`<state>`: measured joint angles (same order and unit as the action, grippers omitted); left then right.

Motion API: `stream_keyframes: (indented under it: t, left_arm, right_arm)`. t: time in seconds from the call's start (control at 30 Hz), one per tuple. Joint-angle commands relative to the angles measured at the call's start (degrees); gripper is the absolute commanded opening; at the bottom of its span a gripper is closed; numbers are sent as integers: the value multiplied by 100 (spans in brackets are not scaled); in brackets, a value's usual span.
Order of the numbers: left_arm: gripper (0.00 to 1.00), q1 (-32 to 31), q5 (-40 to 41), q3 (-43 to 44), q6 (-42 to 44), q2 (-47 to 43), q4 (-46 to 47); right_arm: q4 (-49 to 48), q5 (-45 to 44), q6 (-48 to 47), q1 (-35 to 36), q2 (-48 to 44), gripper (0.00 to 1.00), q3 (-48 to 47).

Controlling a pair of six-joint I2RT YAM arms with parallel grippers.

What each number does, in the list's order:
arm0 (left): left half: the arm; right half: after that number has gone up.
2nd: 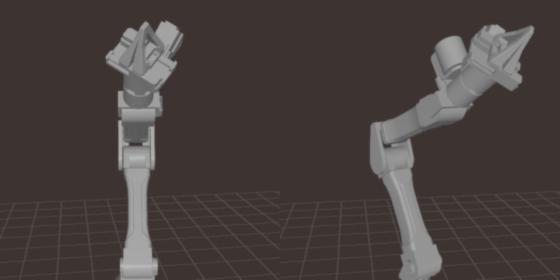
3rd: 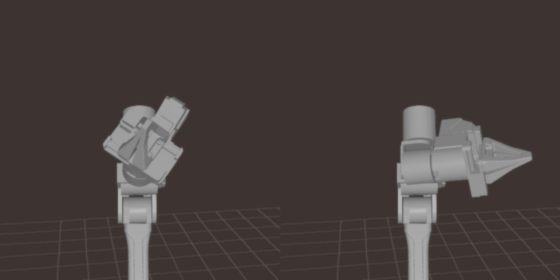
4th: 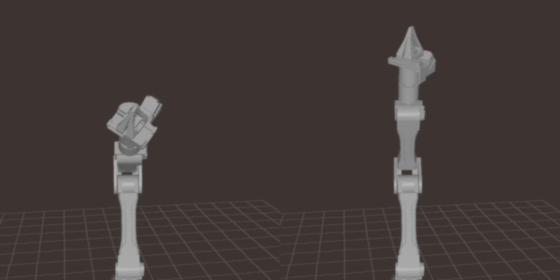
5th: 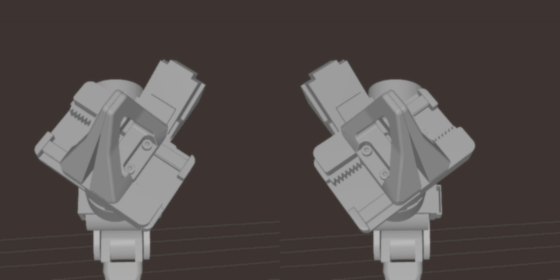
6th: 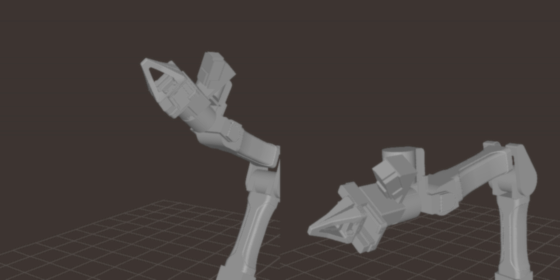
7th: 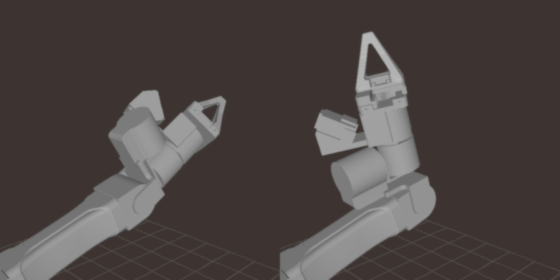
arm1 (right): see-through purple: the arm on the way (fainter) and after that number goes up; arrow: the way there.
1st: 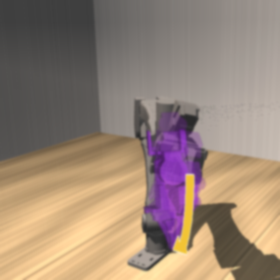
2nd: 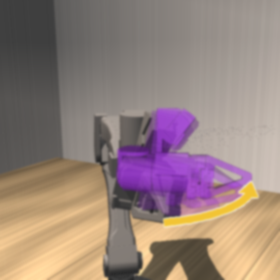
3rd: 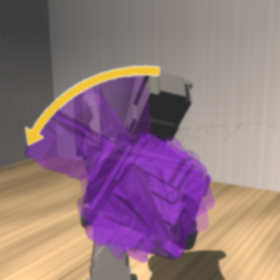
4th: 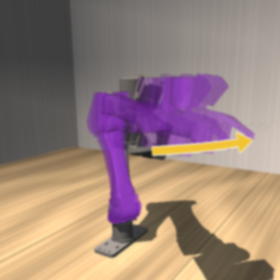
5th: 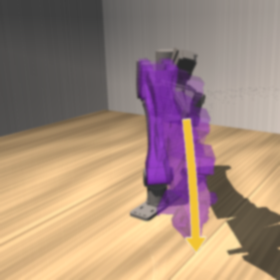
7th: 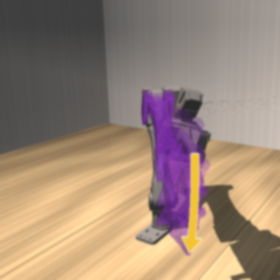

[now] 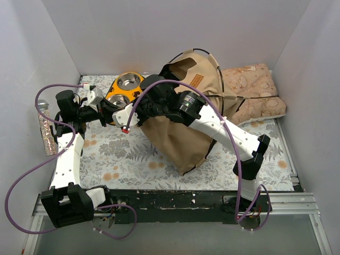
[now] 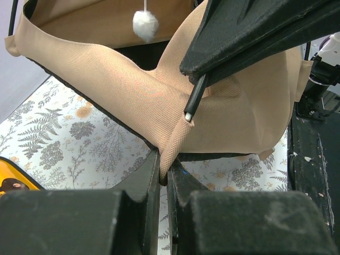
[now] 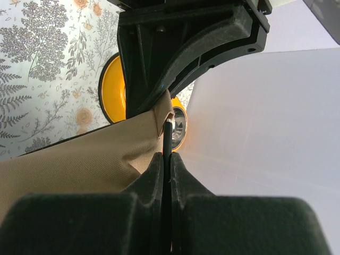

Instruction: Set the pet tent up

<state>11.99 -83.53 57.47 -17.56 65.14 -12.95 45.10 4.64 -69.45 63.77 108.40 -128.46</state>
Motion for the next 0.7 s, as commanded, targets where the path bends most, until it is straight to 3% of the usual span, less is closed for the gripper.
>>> stream_keyframes:
  t: [0.0, 0.67]
  left_arm:
    - [0, -12, -1034, 229, -45, -213, 38]
    - [0, -206, -666, 124, -283, -300, -58]
  right_arm:
    - [324, -183, -95, -93, 67, 1, -65]
    - [324, -51, -174, -101, 296, 1, 5]
